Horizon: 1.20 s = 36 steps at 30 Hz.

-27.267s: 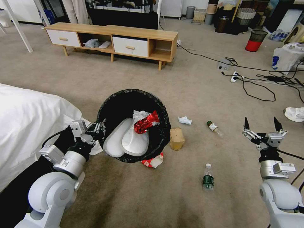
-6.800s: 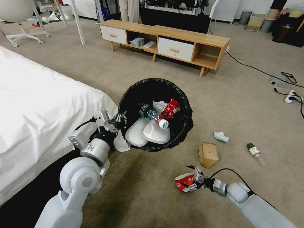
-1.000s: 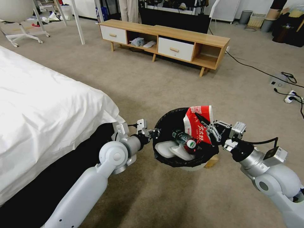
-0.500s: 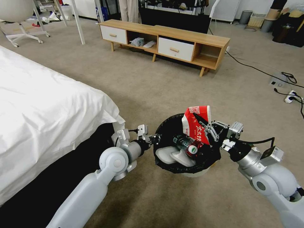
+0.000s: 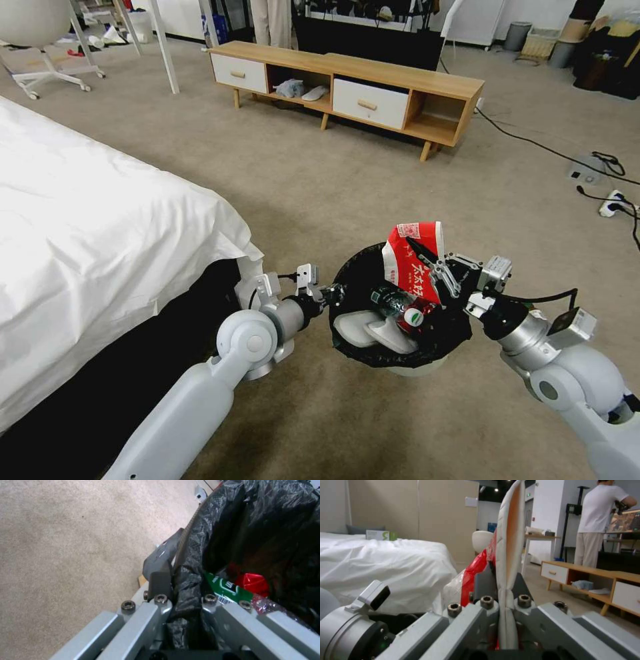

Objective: Pick up the trash bin, then pick up the garbage from the floor and place it into the trash bin.

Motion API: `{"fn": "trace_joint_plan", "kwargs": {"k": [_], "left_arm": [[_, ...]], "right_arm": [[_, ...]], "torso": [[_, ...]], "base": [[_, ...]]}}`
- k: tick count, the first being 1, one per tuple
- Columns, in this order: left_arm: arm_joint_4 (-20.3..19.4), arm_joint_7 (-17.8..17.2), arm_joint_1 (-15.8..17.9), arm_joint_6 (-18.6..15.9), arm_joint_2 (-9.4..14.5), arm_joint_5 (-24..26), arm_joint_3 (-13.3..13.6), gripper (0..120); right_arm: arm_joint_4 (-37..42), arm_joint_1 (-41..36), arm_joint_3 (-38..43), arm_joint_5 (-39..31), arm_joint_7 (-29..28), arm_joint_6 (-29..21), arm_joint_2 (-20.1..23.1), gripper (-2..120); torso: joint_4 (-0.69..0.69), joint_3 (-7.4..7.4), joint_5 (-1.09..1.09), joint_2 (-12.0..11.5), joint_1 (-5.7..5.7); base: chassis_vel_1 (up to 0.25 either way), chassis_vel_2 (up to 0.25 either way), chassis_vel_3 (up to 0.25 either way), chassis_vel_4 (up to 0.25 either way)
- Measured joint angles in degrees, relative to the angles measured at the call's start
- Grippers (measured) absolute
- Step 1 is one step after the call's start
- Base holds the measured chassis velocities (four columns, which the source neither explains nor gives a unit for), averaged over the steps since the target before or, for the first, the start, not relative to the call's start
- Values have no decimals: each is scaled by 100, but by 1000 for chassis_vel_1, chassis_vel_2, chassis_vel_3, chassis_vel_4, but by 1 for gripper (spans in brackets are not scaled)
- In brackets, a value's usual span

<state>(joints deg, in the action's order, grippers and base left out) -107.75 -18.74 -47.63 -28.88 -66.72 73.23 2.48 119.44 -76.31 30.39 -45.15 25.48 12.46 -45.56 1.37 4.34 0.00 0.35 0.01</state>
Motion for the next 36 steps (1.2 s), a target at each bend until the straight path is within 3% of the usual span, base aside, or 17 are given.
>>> {"fn": "trace_joint_plan", "kwargs": {"k": [10,14,23,26,28,36], "left_arm": [[-35,1,-30,-1,3,-4,16,3],[-44,1,-32,-1,10,-5,17,3],[-73,2,-59,20,55,-5,-34,3],[-73,-4,-58,34,51,-5,-37,3],[-69,-42,-49,58,44,-2,-47,3],[-56,-143,-38,84,30,18,-101,3]], "right_arm": [[-80,-10,-72,199,-18,-42,-45,0],[-86,-26,-71,285,-88,-81,-45,9],[-89,-27,-87,347,-268,-158,-45,48],[-89,-25,-92,349,-278,-165,-46,51],[-92,-28,-109,363,-304,-182,-51,65],[-92,-18,-136,387,-322,-193,-54,91]], "torso": [[0,0,0,0,-1],[0,0,0,0,0],[0,0,0,0,0],[0,0,0,0,0],[0,0,0,0,0],[0,0,0,0,0]], "base": [[0,0,0,0],[0,0,0,0],[0,0,0,0],[0,0,0,0],[0,0,0,0],[0,0,0,0]]}}
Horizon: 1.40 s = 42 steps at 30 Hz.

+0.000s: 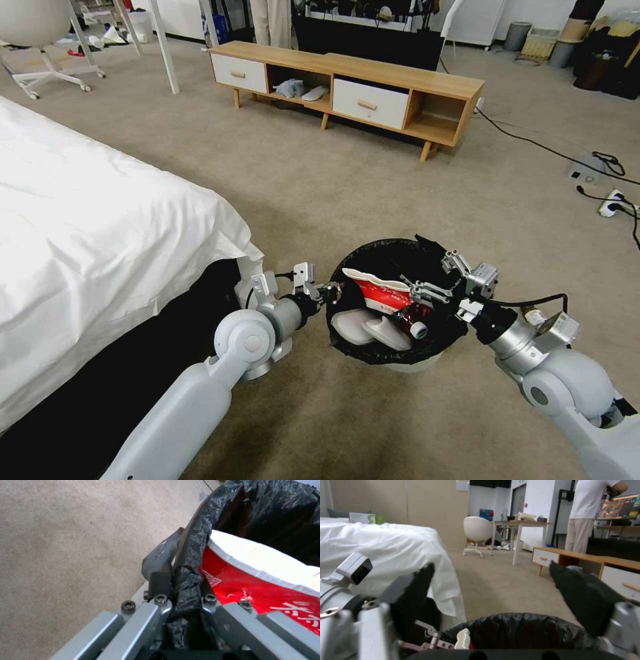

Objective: Pick up the trash bin, then pick up the garbage from the floor and place it into the trash bin.

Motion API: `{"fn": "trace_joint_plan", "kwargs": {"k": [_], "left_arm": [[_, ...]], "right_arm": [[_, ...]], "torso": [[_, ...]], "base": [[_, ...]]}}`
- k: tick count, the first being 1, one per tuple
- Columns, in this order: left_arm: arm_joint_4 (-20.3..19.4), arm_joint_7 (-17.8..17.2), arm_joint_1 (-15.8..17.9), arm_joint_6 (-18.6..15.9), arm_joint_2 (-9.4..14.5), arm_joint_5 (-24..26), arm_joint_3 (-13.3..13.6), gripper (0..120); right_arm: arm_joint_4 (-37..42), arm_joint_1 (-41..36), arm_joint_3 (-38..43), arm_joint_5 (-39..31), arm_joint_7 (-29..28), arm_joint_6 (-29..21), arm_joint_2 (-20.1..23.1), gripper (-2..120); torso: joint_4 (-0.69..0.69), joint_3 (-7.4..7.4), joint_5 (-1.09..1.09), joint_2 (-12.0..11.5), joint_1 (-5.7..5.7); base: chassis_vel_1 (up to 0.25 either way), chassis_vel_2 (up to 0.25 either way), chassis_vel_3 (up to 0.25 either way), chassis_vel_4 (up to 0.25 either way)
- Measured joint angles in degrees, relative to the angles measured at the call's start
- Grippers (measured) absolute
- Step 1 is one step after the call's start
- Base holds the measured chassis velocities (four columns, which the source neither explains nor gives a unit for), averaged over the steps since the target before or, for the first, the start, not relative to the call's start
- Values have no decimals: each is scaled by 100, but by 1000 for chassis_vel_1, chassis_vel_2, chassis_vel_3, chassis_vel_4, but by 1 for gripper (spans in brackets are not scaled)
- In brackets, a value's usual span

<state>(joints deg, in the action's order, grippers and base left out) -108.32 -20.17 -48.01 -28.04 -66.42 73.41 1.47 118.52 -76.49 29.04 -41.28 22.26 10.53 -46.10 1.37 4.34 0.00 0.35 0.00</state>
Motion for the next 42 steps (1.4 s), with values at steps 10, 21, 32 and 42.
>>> {"fn": "trace_joint_plan", "kwargs": {"k": [10,21,32,42], "left_arm": [[-106,-331,-94,-20,39,123,-101,3],[-439,-757,-381,-168,182,307,-531,3],[-743,-784,-557,-242,264,217,-914,3],[-933,-686,-663,-250,305,-5,-1156,3]], "right_arm": [[10,46,22,-36,0,1,-43,100],[275,189,467,-367,-217,11,-91,100],[165,306,790,-435,-743,-39,-268,100],[-235,277,871,-115,-1164,-161,-454,100]], "torso": [[0,0,0,0,0],[0,0,0,0,0],[0,0,0,0,0],[0,0,0,0,0]], "base": [[0,0,0,0],[0,0,0,0],[0,0,0,0],[0,0,0,0]]}}
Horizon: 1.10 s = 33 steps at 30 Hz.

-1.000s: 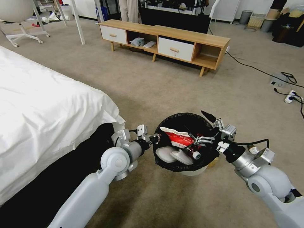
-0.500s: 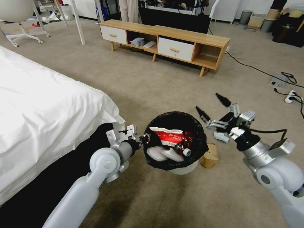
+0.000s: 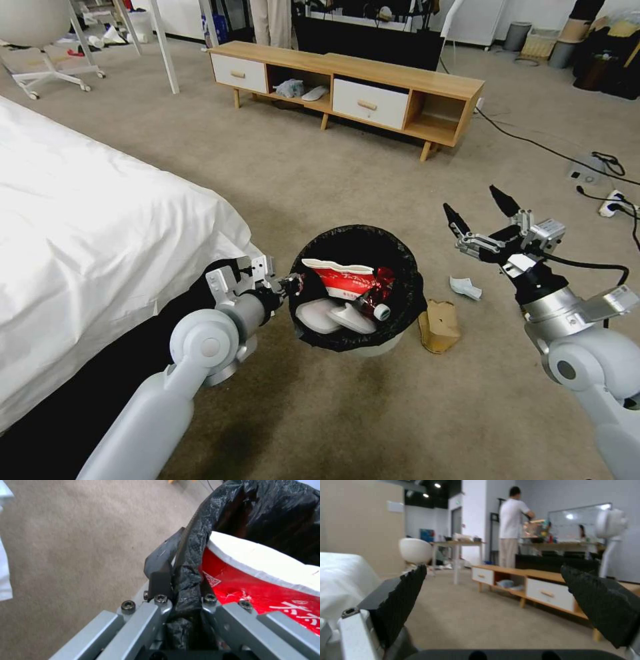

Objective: Pick up the trash bin, then pick up the garbage from the floor and place it into the trash bin.

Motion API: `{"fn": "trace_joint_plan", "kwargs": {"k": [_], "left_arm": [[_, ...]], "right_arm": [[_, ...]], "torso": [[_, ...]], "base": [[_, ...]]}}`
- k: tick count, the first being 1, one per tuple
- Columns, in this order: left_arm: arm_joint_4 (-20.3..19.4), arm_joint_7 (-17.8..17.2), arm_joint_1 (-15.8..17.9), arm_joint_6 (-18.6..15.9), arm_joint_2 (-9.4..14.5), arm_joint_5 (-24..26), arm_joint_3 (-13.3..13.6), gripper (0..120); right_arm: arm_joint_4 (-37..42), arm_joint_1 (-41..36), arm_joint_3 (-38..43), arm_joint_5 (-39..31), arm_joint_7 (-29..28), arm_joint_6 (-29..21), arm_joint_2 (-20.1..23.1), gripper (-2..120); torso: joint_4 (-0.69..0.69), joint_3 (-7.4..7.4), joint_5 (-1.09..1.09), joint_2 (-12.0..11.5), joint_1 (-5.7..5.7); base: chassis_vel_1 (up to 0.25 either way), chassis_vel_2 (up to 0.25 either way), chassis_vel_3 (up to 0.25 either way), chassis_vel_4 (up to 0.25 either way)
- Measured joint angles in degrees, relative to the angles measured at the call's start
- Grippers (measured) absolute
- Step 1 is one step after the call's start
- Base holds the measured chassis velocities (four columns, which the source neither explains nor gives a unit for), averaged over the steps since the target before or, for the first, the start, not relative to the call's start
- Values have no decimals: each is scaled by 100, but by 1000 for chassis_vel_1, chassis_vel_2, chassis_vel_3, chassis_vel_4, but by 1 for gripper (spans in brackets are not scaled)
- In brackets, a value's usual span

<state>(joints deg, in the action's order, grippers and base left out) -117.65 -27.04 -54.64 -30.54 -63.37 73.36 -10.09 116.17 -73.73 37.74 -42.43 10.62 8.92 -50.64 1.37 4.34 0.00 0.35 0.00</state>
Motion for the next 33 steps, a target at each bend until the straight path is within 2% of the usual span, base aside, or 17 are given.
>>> {"fn": "trace_joint_plan", "kwargs": {"k": [11,20,23,33], "left_arm": [[-173,44,-28,3,19,-28,-197,3],[-181,60,-13,18,19,12,-248,3],[-181,64,-11,20,16,19,-252,3],[-118,96,-38,41,-84,-38,-232,3]], "right_arm": [[-901,-49,-133,552,-270,-58,-189,100],[-1767,-136,-407,1175,-274,-91,-149,100],[-2100,-172,-528,1426,-199,-242,-71,100],[-3226,-186,-943,2805,173,-21,32,100]], "torso": [[0,0,-1,0,0],[0,0,-1,0,0],[1,0,-1,0,0],[0,0,-1,0,0]], "base": [[0,0,0,0],[0,0,0,0],[0,0,0,0],[0,0,0,0]]}}
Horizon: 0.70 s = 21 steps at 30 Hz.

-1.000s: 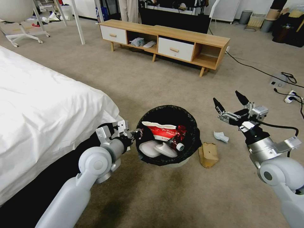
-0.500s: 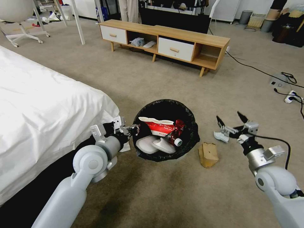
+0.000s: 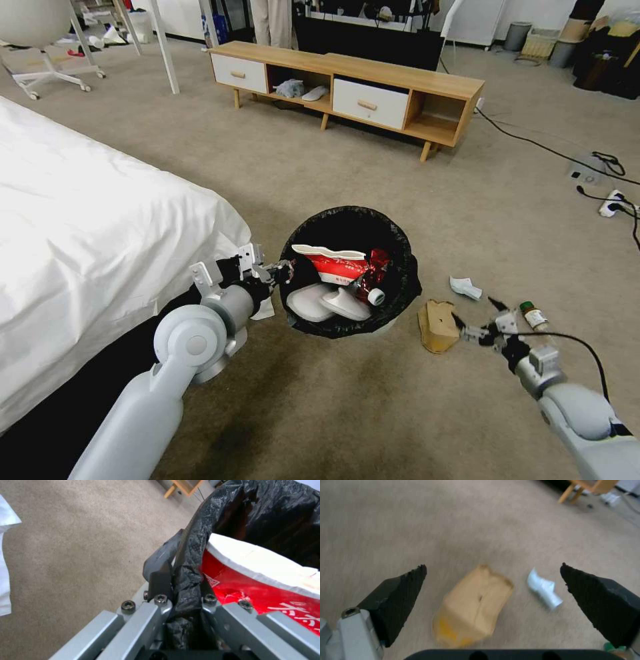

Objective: Pick up the trash bin, then pick up the garbage from the floor and place it into the trash bin.

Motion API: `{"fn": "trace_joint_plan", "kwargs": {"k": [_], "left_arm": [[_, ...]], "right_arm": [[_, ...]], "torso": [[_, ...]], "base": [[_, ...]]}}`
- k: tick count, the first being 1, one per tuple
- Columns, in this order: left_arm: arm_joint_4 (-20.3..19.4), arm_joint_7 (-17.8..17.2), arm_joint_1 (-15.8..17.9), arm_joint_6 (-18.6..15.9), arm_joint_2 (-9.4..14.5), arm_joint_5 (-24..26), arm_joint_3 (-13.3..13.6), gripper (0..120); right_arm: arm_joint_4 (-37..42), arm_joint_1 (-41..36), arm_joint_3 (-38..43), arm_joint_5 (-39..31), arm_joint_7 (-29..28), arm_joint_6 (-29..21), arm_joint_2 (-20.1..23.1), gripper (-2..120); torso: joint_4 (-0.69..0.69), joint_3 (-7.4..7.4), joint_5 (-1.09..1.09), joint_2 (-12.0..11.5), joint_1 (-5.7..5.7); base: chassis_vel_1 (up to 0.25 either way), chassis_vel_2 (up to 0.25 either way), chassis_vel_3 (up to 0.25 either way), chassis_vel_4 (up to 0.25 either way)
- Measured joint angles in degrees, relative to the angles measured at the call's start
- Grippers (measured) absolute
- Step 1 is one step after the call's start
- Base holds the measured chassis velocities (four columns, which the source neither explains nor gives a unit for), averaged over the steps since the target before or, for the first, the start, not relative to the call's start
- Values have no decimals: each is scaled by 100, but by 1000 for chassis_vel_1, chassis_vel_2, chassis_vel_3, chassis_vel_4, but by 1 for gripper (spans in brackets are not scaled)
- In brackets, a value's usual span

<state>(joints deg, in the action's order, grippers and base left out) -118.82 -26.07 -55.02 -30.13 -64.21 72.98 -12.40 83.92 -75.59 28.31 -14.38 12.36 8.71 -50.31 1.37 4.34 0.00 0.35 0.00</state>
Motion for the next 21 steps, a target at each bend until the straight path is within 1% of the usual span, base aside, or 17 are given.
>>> {"fn": "trace_joint_plan", "kwargs": {"k": [3,5,6,7,11,13,14,15,16,19,21], "left_arm": [[8,11,-25,4,-16,-30,3,3],[8,19,-51,7,-24,-44,4,3],[8,19,-51,7,-24,-44,4,3],[3,24,-63,9,-25,-48,5,3],[-19,26,-82,9,-25,-59,6,3],[-53,29,-117,13,-26,-67,-8,3],[-53,29,-117,13,-26,-67,-8,3],[-64,30,-134,17,-27,-75,-20,3],[-68,32,-146,19,-27,-79,-29,3],[-71,34,-159,20,-27,-83,-39,3],[-76,46,-188,24,-32,-104,-47,3]], "right_arm": [[-221,31,-136,219,86,81,-15,100],[-467,143,-286,507,188,203,-44,100],[-467,143,-286,507,188,203,-44,100],[-612,226,-380,698,263,282,-57,100],[-812,372,-507,923,355,386,-61,100],[-1159,654,-629,1360,449,622,-107,100],[-1159,654,-629,1360,449,622,-107,100],[-1400,869,-651,1717,549,853,-159,100],[-1540,993,-665,1931,631,986,-193,100],[-1673,1108,-706,2064,695,1087,-224,100],[-1958,1364,-866,2142,719,1203,-301,100]], "torso": [[0,0,0,0,0],[-1,0,0,0,0],[-1,0,0,0,0],[-1,0,0,0,0],[0,0,0,0,0],[0,0,0,0,0],[0,0,0,0,0],[-1,0,0,0,0],[-2,0,1,0,0],[-2,0,0,0,0],[-1,0,1,0,0]], "base": [[0,0,0,0],[0,0,0,0],[0,0,0,0],[0,0,0,0],[0,0,0,0],[0,0,0,0],[0,0,0,0],[0,0,0,0],[0,0,0,0],[0,0,0,0],[0,0,0,0]]}}
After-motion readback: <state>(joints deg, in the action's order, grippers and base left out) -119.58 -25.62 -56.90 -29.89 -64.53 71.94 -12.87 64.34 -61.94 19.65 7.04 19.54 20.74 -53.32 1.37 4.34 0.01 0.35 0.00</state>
